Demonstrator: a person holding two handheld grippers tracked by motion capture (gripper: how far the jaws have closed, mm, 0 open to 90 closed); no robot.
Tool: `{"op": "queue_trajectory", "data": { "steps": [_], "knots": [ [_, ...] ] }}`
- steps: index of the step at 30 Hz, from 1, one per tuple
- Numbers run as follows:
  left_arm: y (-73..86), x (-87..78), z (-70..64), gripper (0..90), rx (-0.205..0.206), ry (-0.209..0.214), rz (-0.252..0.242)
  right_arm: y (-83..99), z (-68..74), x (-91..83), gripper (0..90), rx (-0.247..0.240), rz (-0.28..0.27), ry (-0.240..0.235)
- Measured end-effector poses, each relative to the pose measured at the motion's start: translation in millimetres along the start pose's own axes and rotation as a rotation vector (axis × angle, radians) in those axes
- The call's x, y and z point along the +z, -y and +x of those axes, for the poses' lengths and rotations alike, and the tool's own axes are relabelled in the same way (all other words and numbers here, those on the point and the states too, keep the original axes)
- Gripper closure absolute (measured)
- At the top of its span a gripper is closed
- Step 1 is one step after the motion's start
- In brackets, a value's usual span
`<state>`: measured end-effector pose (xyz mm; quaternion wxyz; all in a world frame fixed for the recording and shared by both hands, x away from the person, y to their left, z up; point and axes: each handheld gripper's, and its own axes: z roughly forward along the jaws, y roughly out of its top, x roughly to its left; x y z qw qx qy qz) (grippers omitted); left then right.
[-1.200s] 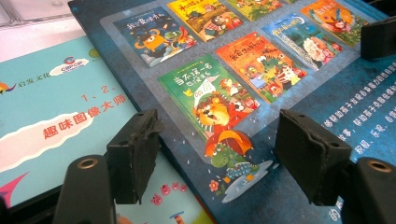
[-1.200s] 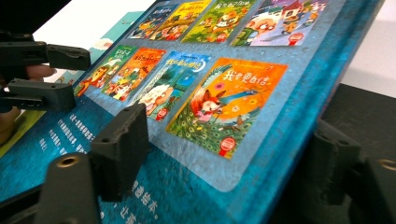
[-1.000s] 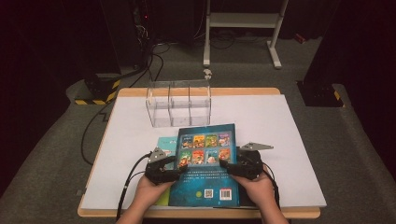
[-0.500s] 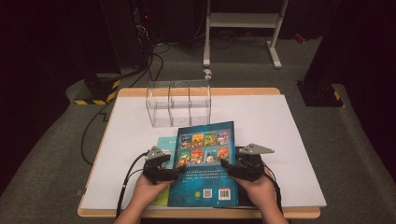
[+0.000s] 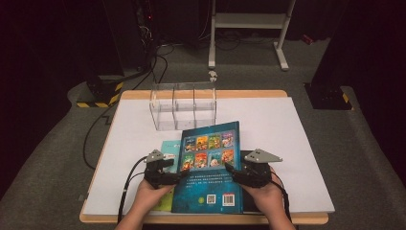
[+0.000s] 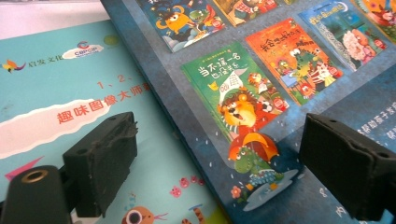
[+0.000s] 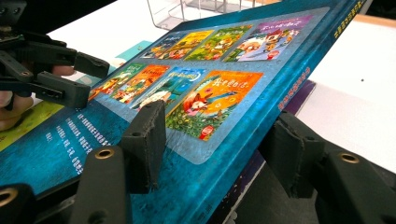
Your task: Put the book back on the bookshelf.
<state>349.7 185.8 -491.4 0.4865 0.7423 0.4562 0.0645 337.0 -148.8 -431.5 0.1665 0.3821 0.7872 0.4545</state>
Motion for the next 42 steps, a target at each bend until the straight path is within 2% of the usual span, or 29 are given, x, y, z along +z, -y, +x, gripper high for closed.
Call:
{"op": "queue_trajectory", "data": {
  "steps": [2, 7, 10, 14, 17, 20, 24, 26, 29, 32, 34, 35, 36, 42],
  "knots": [
    [0.1, -0.5, 2.1, 11.3, -0.009, 0.014, -0.005, 0.0, 2.0, -1.6, 40.8, -0.01, -0.016, -0.001],
    [0.2, -0.7, 6.7, 11.4, -0.06, 0.06, -0.014, 0.1, 5.2, -3.8, 40.9, -0.03, -0.037, -0.007],
    [0.2, -1.2, 7.6, 11.2, -0.073, 0.074, -0.021, -0.9, 7.2, -5.7, 41.0, -0.049, -0.051, -0.005],
    [0.3, -0.9, 11.8, 11.2, -0.13, 0.148, -0.028, -2.7, 12.5, -9.8, 41.2, -0.087, -0.083, -0.004],
    [0.3, -0.3, 12.7, 11.4, -0.144, 0.173, -0.021, -3.3, 14.5, -10.9, 41.2, -0.099, -0.089, -0.007],
    [0.8, 2.2, 11.1, 12.3, -0.153, 0.229, -0.019, -3.3, 16.2, -11.2, 41.2, -0.108, -0.099, -0.015],
    [0.8, 1.3, 8.3, 14.4, -0.142, 0.221, -0.031, -2.8, 14.7, -10.2, 41.2, -0.095, -0.095, -0.024],
    [-0.5, -1.3, 6.1, 14.8, -0.12, 0.204, -0.038, -2.3, 12.5, -9.5, 41.4, -0.074, -0.093, -0.036],
    [-1.8, -3.0, 3.6, 16.1, -0.119, 0.181, -0.045, -1.8, 9.5, -7.5, 41.4, -0.046, -0.08, -0.047],
    [-3.9, -4.9, 2.1, 16.4, -0.108, 0.165, -0.054, -2.6, 9.2, -7.0, 41.4, -0.038, -0.078, -0.045],
    [-7.6, -9.0, 0.1, 20.0, -0.1, 0.142, -0.079, -6.7, 10.0, -7.9, 42.5, -0.042, -0.09, -0.034],
    [-13.7, -14.6, -1.8, 21.8, -0.09, 0.118, -0.109, -8.8, 9.7, -8.1, 43.0, -0.044, -0.096, -0.032],
    [-13.7, -14.6, -1.8, 23.9, -0.09, 0.118, -0.109, -8.8, 9.7, -8.1, 43.0, -0.044, -0.096, -0.032],
    [-41.3, -34.4, -7.3, 34.0, -0.004, 0.019, -0.205, -29.6, 4.6, -6.9, 48.3, -0.05, -0.141, -0.01]
  ]
}}
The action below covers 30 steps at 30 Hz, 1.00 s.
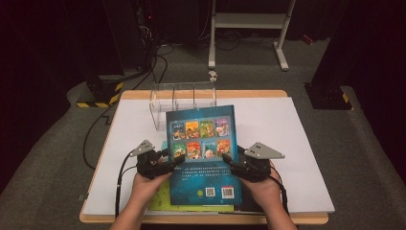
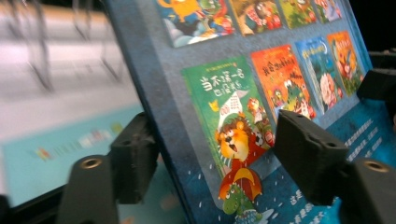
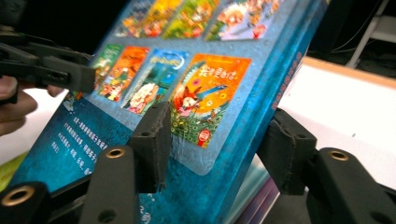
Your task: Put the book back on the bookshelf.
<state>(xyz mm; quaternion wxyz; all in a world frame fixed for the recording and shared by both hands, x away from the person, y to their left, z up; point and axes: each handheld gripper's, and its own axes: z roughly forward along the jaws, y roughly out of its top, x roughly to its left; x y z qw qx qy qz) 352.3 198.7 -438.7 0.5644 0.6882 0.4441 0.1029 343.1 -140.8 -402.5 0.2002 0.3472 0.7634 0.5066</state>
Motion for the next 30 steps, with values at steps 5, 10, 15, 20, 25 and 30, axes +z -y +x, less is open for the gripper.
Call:
{"op": "queue_trajectory", "data": {
  "steps": [5, 10, 15, 20, 25, 30],
  "knots": [
    [-15.4, -7.6, -1.0, 40.0, 0.051, -0.024, -0.067, -21.4, 1.5, -1.5, 54.2, -0.019, -0.06, 0.028],
    [-26.9, -18.7, -3.7, 42.9, 0.113, -0.055, -0.156, -40.7, 8.8, -5.4, 58.0, -0.034, -0.124, 0.04],
    [-30.7, -25.0, -5.0, 45.0, 0.152, -0.078, -0.207, -50.9, 15.0, -6.4, 60.2, -0.043, -0.16, 0.042],
    [-30.1, -30.1, -4.0, 45.1, 0.199, -0.1, -0.234, -59.1, 20.7, -4.9, 57.9, -0.056, -0.192, 0.036],
    [-23.0, -35.6, -0.6, 43.5, 0.215, -0.098, -0.257, -55.3, 24.2, -0.6, 53.3, -0.079, -0.183, -0.007],
    [-17.8, -39.3, -0.8, 40.4, 0.237, -0.12, -0.267, -52.5, 19.3, 12.8, 48.1, -0.09, -0.094, -0.103]
  ]
}}
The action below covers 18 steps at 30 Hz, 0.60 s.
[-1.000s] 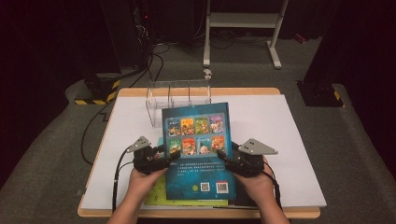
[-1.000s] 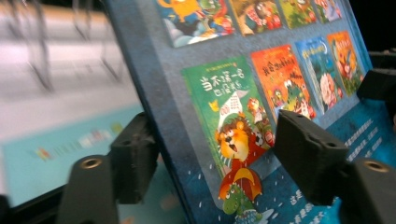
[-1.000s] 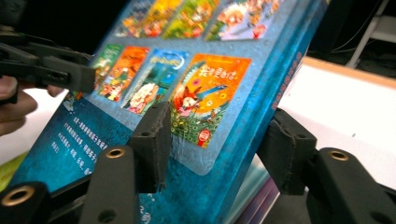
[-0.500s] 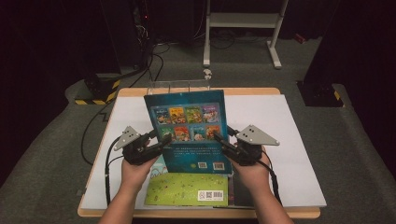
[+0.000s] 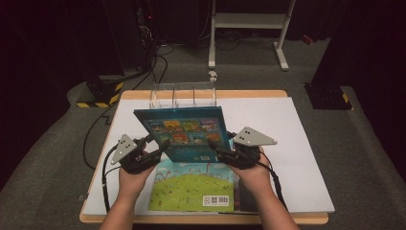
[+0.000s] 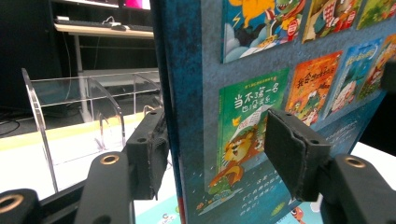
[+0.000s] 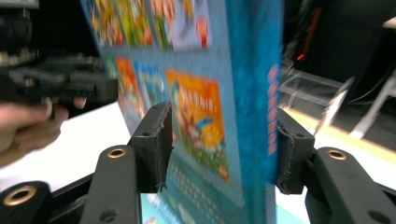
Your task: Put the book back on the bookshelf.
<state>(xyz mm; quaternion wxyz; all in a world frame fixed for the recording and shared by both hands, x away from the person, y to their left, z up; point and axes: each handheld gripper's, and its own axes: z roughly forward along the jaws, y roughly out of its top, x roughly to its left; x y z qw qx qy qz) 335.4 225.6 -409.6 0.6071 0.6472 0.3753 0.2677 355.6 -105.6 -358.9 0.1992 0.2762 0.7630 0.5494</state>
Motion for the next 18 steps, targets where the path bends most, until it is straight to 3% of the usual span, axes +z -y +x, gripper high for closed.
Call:
{"op": "queue_trajectory", "data": {
  "steps": [3, 7, 9, 11, 13, 15, 16, 18],
  "knots": [
    [1.8, -1.5, 2.3, 38.9, -0.005, -0.016, 0.007, 2.6, -1.4, 7.6, 49.9, 0.001, 0.06, -0.031],
    [3.4, -9.7, 10.5, 38.8, -0.003, -0.043, 0.009, 4.4, -2.2, 11.6, 55.4, -0.003, 0.077, -0.064],
    [5.4, -16.9, 21.8, 39.9, -0.022, -0.064, 0.015, 4.7, -4.2, 15.0, 63.3, 0.002, 0.087, -0.147],
    [6.3, -19.1, 25.7, 41.9, -0.028, -0.069, 0.023, 5.3, -3.4, 16.0, 67.2, -0.011, 0.084, -0.166],
    [7.8, -23.0, 33.5, 42.2, -0.032, -0.091, 0.052, 7.2, 0.3, 18.3, 76.9, -0.036, 0.082, -0.223],
    [8.5, -27.9, 40.0, 41.5, -0.039, -0.115, 0.056, 8.3, 11.3, 20.5, 82.6, -0.095, 0.076, -0.208],
    [8.1, -30.2, 42.6, 41.9, -0.043, -0.119, 0.057, 7.7, 15.5, 22.2, 82.4, -0.089, 0.086, -0.175],
    [5.2, -35.5, 44.3, 41.6, -0.025, -0.136, 0.048, 11.0, 14.9, 29.1, 82.9, -0.048, 0.053, -0.178]
  ]
}}
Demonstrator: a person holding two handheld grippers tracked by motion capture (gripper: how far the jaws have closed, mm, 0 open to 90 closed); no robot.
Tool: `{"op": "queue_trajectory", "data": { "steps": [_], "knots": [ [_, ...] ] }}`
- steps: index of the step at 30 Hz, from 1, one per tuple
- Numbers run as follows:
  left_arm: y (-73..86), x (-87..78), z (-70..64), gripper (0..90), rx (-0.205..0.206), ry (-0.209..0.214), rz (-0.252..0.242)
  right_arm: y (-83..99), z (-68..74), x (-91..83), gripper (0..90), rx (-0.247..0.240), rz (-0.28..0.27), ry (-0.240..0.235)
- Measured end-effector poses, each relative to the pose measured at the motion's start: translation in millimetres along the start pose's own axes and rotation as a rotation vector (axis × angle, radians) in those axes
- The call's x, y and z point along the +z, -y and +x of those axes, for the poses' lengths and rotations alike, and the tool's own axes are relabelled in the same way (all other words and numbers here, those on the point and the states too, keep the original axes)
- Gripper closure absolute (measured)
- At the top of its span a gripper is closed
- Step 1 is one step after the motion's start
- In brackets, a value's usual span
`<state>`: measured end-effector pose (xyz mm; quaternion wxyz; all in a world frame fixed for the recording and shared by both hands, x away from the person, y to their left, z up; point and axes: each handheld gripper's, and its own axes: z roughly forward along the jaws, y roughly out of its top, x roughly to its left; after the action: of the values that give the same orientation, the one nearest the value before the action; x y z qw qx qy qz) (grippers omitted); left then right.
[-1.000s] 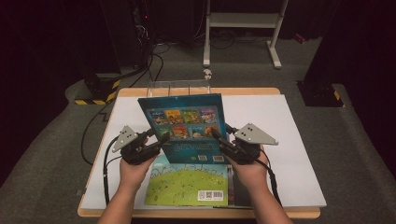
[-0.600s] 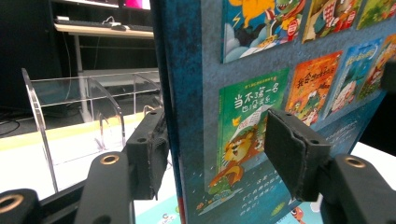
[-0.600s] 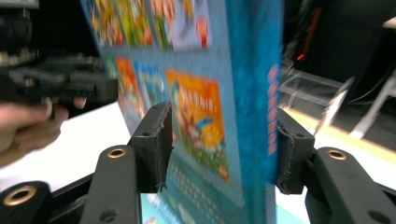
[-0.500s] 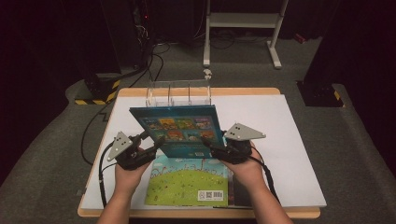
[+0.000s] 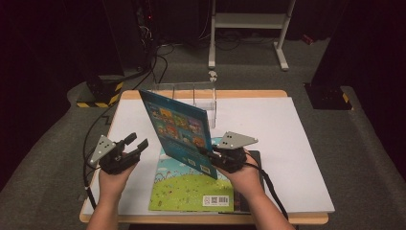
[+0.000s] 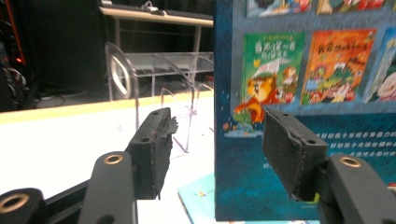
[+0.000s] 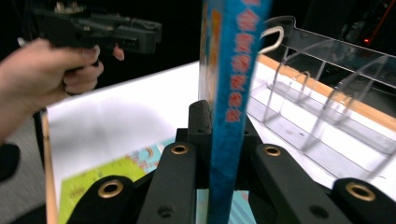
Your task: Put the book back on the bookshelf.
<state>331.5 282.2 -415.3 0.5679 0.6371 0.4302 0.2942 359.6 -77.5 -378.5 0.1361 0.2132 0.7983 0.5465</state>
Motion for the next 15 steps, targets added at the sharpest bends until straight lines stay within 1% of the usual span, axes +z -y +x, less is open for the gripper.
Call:
{"op": "queue_trajectory", "data": {
  "steps": [1, 2, 3, 4, 5, 6, 7, 8, 9, 10, 11, 12, 13, 14, 15],
  "knots": [
    [0.0, 0.0, 0.0, 40.8, 0.0, 0.0, 0.0, -0.7, 1.6, 2.9, 82.8, -0.003, 0.001, 0.006],
    [-1.2, -1.1, -0.3, 40.8, 0.008, -0.01, 0.007, -0.7, 1.6, 2.9, 82.8, -0.003, 0.001, 0.006],
    [-2.7, -1.7, -0.8, 40.7, 0.021, -0.027, 0.03, -2.1, 5.6, 10.2, 82.8, -0.013, 0.001, 0.017],
    [-2.7, -1.7, -0.8, 40.4, 0.021, -0.027, 0.03, -2.1, 5.6, 10.2, 82.8, -0.013, 0.001, 0.017],
    [-2.9, -1.6, -0.6, 40.4, 0.028, -0.038, 0.04, -2.5, 7.1, 14.1, 82.8, -0.014, -0.001, 0.017],
    [-2.7, -0.1, -1.7, 38.2, 0.066, -0.063, 0.067, -3.0, 9.8, 21.7, 82.8, -0.012, -0.006, 0.023],
    [-2.7, -0.1, -1.7, 36.9, 0.066, -0.063, 0.067, -3.0, 9.8, 21.7, 82.8, -0.012, -0.006, 0.023],
    [-2.1, 1.7, -2.7, 36.9, 0.105, -0.085, 0.099, -3.1, 10.6, 24.6, 82.8, -0.008, -0.009, 0.025],
    [-1.2, 3.2, -3.0, 36.9, 0.125, -0.098, 0.121, -3.3, 11.3, 29.2, 82.8, -0.001, -0.014, 0.029],
    [-0.2, 4.5, -2.7, 35.7, 0.135, -0.108, 0.139, -3.3, 11.6, 35.9, 82.7, 0.013, -0.023, 0.032],
    [0.9, 5.5, -1.8, 35.7, 0.137, -0.118, 0.151, -3.3, 11.6, 35.9, 82.7, 0.013, -0.023, 0.032],
    [3.1, 6.2, 1.7, 32.8, 0.104, -0.119, 0.15, -3.4, 11.5, 41.9, 82.7, 0.027, -0.03, 0.034],
    [3.6, 6.1, 3.5, 32.6, 0.095, -0.116, 0.152, -3.5, 11.8, 44.7, 82.7, 0.031, -0.032, 0.036],
    [3.6, 6.1, 3.5, 35.7, 0.095, -0.116, 0.152, -3.5, 11.8, 44.7, 82.7, 0.031, -0.032, 0.036],
    [4.9, 6.1, 5.9, 36.5, 0.091, -0.112, 0.154, -4.0, 12.2, 49.8, 82.7, 0.035, -0.034, 0.038]
  ]
}}
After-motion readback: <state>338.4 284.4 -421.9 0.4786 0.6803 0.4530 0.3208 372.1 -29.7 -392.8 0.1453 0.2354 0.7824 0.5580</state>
